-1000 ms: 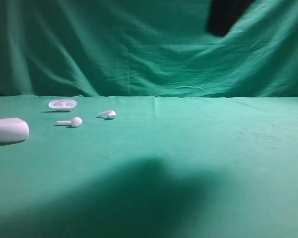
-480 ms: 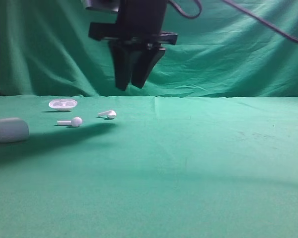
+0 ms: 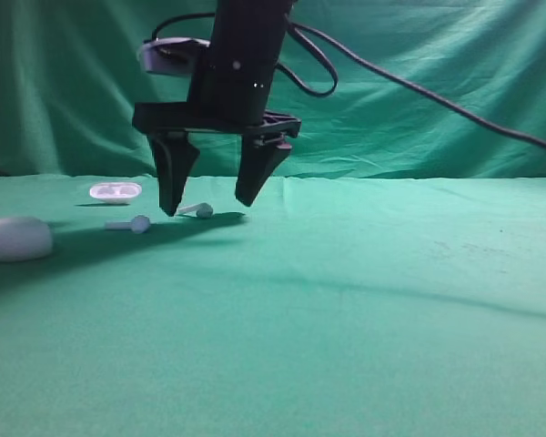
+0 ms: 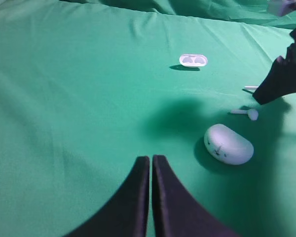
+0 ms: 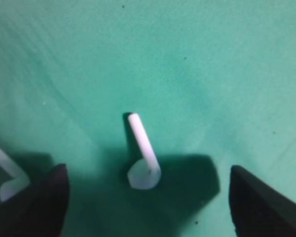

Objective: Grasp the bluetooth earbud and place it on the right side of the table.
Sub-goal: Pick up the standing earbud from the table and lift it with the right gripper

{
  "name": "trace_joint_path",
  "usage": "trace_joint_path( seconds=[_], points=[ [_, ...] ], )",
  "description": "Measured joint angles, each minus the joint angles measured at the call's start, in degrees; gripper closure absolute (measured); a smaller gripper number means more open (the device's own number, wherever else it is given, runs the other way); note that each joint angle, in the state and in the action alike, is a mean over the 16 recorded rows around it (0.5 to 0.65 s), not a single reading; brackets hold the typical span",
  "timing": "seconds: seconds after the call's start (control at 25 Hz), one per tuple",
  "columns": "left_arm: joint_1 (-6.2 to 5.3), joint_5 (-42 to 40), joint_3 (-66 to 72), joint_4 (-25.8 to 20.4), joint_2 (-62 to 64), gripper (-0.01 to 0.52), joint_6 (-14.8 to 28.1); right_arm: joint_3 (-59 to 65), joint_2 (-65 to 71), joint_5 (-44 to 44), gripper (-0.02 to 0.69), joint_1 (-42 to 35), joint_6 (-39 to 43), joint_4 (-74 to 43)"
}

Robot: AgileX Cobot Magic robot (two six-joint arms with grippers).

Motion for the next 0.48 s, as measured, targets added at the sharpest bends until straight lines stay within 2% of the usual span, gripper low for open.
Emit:
trace_joint_path(
  seconds=[0.24,0.48],
  points=[
    [0.0,0.0,0.0,0.0,0.0,0.514,0.0,-0.5,1.6,-1.6,0.14,0.0,0.6,0.3],
    [0.0,0.0,0.0,0.0,0.0,0.514,0.0,-0.8,2.1,-2.0,0.296,0.0,0.9,0.5]
  ],
)
